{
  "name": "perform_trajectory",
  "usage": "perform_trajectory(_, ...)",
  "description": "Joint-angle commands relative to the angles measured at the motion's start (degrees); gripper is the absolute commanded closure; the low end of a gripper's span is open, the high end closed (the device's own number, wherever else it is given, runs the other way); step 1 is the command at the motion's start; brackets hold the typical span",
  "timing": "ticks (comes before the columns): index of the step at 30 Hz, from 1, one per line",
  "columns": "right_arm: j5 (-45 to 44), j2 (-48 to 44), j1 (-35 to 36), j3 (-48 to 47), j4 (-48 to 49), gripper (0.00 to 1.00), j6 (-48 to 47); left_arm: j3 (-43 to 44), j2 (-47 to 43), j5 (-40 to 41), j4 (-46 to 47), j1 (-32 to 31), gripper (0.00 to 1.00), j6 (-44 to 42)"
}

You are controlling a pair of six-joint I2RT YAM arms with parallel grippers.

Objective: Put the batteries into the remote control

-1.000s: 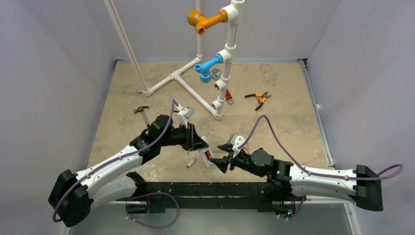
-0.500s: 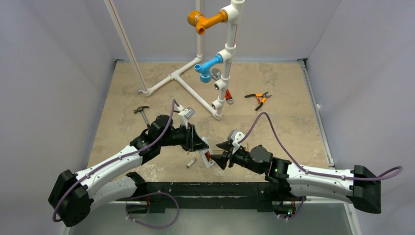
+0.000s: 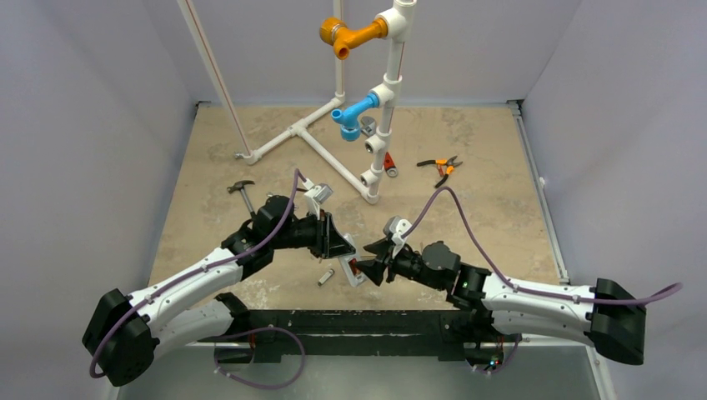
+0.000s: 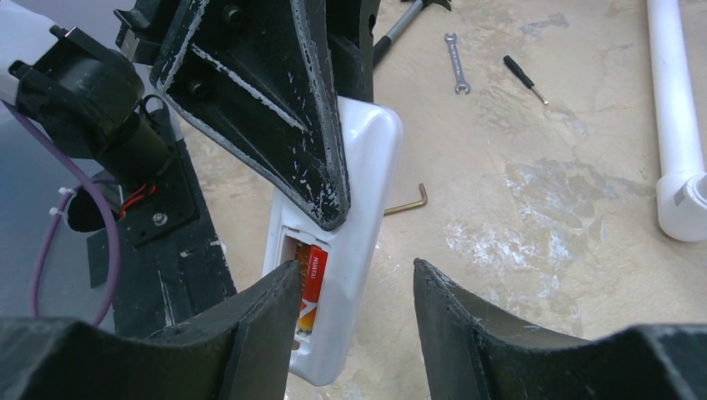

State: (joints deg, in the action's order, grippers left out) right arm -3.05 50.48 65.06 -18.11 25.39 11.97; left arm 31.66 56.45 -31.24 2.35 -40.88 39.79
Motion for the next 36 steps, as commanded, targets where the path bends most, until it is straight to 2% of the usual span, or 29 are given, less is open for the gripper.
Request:
perform_trajectory(1,2.5,0.5,-0.6,-2.8,3.3,0.50,0.8,1.4,-0.8,-0.8,1.6,0.1,1.00,-1.0)
perform_trajectory(10,2.7,2.2,-0.8,-3.2,3.5,0.55,0.7,1.6,-0.8,-0.8,1.5,0.1,1.00,-1.2)
perform_trajectory(25,-0.4,4.2,-0.9,-4.7,-0.3,0.76,-0.2,1.7,-0.4,-0.6,1.2,0.2,1.00,-1.1)
perform_trajectory(32,-2.5,4.1,-0.9,-5.2,-2.0,0.81,-0.3,1.7,-0.4,-0.3,1.1,0.2,1.00,-0.8)
perform_trajectory(36,-2.4,4.1,-0.9,-5.2,-1.7,0.79,-0.2,1.7,-0.3,-0.2,1.0,0.2,1.00,-0.9)
